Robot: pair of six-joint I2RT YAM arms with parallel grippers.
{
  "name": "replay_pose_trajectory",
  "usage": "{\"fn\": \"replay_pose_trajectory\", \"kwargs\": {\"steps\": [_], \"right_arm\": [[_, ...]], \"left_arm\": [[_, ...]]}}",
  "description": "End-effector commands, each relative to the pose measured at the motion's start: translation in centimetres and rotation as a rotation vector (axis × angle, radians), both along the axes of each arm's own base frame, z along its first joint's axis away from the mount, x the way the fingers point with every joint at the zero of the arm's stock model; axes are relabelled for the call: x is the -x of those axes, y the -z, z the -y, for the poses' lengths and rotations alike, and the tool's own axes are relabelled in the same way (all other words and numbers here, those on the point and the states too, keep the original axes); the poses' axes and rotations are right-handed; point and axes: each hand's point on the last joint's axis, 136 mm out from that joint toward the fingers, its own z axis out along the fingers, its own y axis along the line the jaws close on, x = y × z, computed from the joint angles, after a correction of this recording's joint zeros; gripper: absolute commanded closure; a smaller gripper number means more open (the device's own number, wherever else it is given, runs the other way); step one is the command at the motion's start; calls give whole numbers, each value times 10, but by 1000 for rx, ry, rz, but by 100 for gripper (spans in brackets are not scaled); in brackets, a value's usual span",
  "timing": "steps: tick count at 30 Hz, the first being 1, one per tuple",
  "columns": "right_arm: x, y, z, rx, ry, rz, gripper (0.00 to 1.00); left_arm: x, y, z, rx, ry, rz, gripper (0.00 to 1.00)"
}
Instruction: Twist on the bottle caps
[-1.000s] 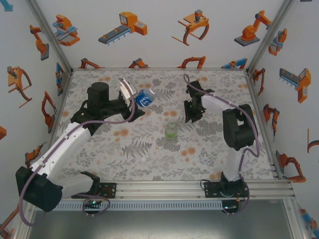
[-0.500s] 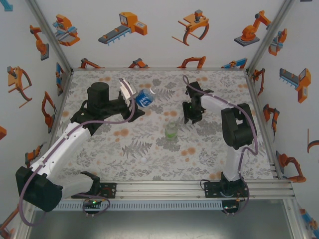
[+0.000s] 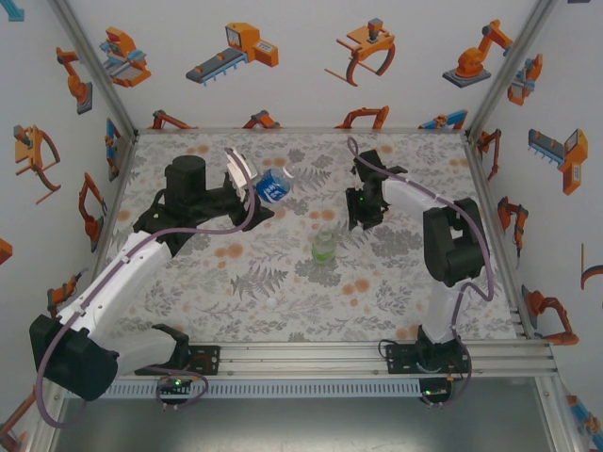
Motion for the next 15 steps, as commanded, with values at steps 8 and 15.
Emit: {"fn": "replay_pose_trajectory", "kwargs": {"steps": [8,15], "right_arm": [[1,-8,-5,-23,-9,2,57],[3,-3,-2,-9,-7,-8,57]], "left_arm": [[4,-11,0,28,15,19,66],[5,-10,1,29,16,18,66]]}}
